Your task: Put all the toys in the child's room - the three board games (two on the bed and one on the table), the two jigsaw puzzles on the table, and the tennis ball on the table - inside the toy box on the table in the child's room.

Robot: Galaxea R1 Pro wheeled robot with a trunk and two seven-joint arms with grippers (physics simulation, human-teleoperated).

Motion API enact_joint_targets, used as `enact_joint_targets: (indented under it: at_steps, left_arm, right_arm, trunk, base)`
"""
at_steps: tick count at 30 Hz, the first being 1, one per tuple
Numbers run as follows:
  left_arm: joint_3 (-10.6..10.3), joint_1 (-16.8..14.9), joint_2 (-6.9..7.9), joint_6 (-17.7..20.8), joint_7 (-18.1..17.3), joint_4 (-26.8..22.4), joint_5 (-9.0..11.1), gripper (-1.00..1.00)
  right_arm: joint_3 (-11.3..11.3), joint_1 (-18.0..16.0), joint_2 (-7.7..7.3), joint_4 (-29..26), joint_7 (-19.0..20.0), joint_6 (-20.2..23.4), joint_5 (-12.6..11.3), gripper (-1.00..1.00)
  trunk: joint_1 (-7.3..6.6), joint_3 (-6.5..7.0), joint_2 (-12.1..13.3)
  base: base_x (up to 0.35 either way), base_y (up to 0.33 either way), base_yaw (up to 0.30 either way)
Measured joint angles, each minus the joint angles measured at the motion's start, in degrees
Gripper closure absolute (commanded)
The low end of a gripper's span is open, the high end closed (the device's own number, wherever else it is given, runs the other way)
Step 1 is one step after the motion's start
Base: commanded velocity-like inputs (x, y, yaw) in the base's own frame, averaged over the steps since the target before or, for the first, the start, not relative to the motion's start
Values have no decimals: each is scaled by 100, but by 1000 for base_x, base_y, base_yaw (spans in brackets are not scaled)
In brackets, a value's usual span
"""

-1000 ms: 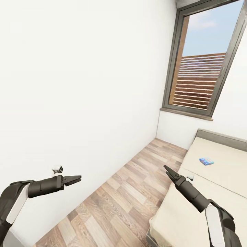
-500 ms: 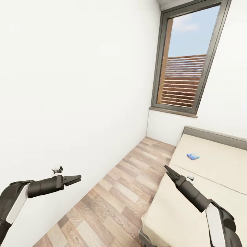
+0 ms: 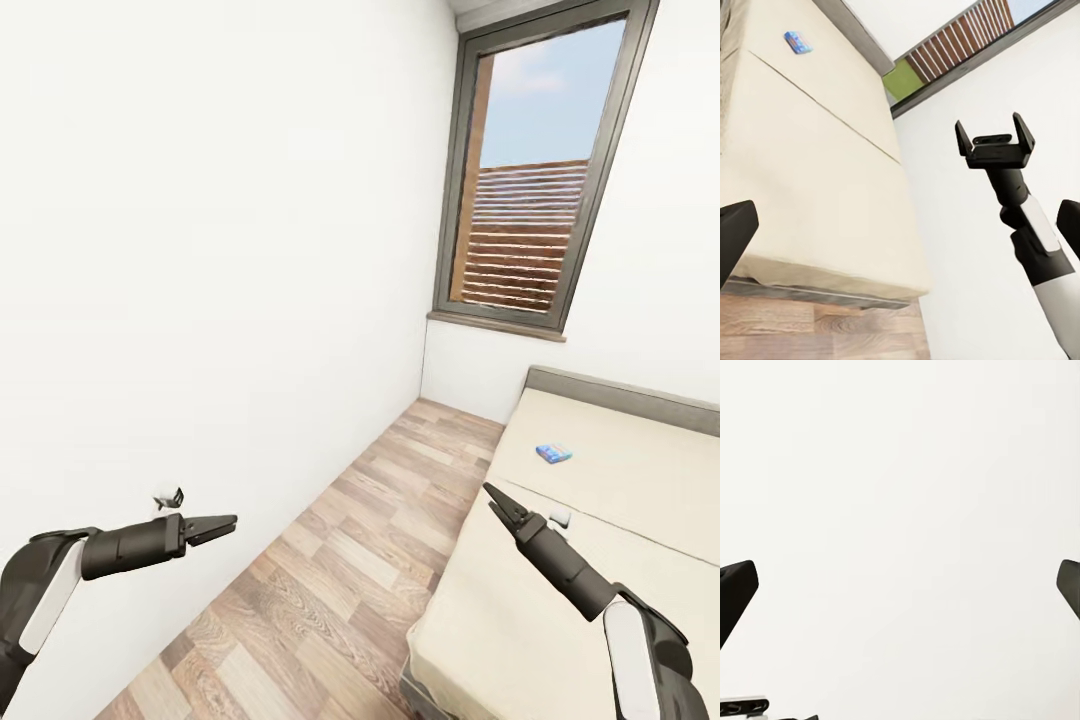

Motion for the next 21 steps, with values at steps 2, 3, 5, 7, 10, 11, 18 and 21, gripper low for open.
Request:
enact_joint_targets:
  at_steps: [2, 3, 5, 7, 10, 11, 18, 21]
  left_arm:
    - [4, 0, 1, 2, -7, 8, -22, -100]
    - [5, 0, 1, 3, -9, 11, -30, -100]
    - [10, 0, 4, 5, -14, 16, -39, -100]
    - [15, 3, 16, 8, -19, 19, -44, -100]
    - [28, 3, 49, 11, -23, 22, -46, -100]
    - [32, 2, 61, 12, -24, 23, -44, -100]
    - [52, 0, 132, 6, -32, 6, -40, -100]
    - [77, 0, 193, 13, -47, -23, -29, -100]
  right_arm:
    - [-5, 0, -4, 0, 1, -1, 8, -100]
    - [-7, 0, -7, 0, 2, 1, 13, -100]
    - [-11, 0, -20, 0, 1, 4, 20, -100]
    - [-14, 0, -44, 0, -3, 8, 24, -100]
    - [-10, 0, -89, -3, -18, 21, 38, -100]
    - [-8, 0, -105, -4, -24, 25, 44, -100]
    - [48, 0, -160, -15, -154, 22, 70, -100]
    - [114, 0, -163, -12, -223, 19, 62, -100]
  trunk:
    - [0, 0, 0]
    - [0, 0, 0]
    - [0, 0, 0]
    - [0, 0, 0]
    - [0, 0, 0]
    - [0, 0, 0]
    - [0, 0, 0]
    - [0, 0, 0]
  base:
    - [0, 0, -4]
    - [0, 0, -3]
    - [0, 0, -2]
    - [0, 0, -1]
    - [0, 0, 0]
    - [0, 0, 0]
    - [0, 0, 0]
    - [0, 0, 0]
